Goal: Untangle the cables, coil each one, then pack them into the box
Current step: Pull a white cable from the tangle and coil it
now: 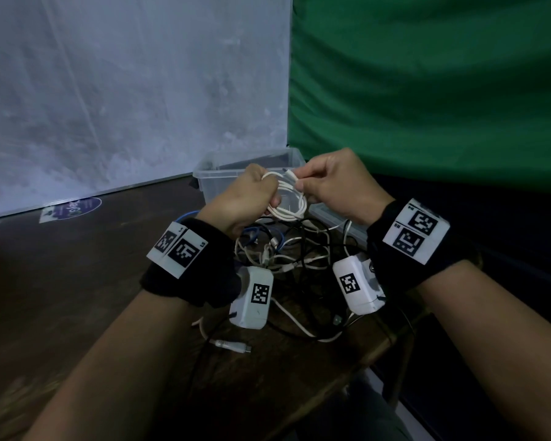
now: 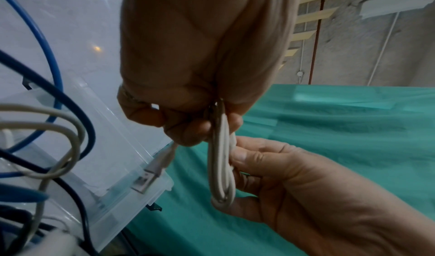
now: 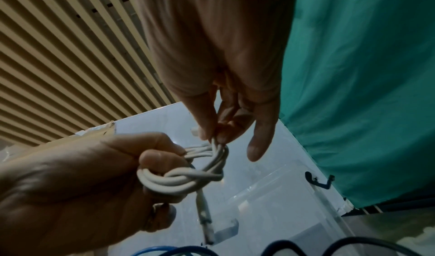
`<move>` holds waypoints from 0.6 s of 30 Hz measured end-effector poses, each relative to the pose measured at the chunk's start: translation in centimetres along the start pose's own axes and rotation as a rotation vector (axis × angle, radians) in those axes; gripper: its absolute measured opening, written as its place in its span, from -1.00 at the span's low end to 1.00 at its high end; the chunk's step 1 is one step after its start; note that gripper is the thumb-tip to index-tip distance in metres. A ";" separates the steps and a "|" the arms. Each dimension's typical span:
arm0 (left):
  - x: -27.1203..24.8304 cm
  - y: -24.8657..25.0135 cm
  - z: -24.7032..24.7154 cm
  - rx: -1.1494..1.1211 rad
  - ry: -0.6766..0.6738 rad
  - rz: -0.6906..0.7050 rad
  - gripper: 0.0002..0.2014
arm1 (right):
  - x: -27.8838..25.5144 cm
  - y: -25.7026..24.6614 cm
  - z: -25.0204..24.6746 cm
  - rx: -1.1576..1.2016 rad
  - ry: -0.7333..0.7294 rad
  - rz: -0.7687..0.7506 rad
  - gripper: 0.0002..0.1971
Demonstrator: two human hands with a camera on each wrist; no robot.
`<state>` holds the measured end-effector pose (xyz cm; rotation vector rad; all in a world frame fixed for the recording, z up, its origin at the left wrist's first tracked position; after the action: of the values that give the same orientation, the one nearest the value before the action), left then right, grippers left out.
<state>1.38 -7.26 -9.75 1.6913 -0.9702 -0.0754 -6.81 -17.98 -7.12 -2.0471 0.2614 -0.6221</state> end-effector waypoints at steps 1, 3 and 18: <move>0.0 0.1 0.1 0.016 -0.024 0.010 -0.78 | 0.0 0.0 0.0 -0.023 -0.001 -0.003 -0.84; 0.0 0.2 0.1 0.047 -0.054 0.027 -0.66 | -0.1 -0.1 0.0 -0.026 0.004 -0.004 -0.86; -0.2 0.5 -0.5 0.120 0.035 0.017 -0.79 | 0.1 -0.5 -0.4 -0.045 -0.005 -0.010 -0.76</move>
<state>1.22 -6.80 -9.18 1.7876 -0.9788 0.0243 -6.96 -18.00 -6.51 -2.0941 0.2639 -0.6222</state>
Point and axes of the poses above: each hand's wrist, its own x-axis towards the middle knuckle, its own z-axis out of the palm, y = z × x, the point moved 7 cm from there along x, towards the middle knuckle, and after that the axes turned 9 degrees about z, right-handed, at the moved point
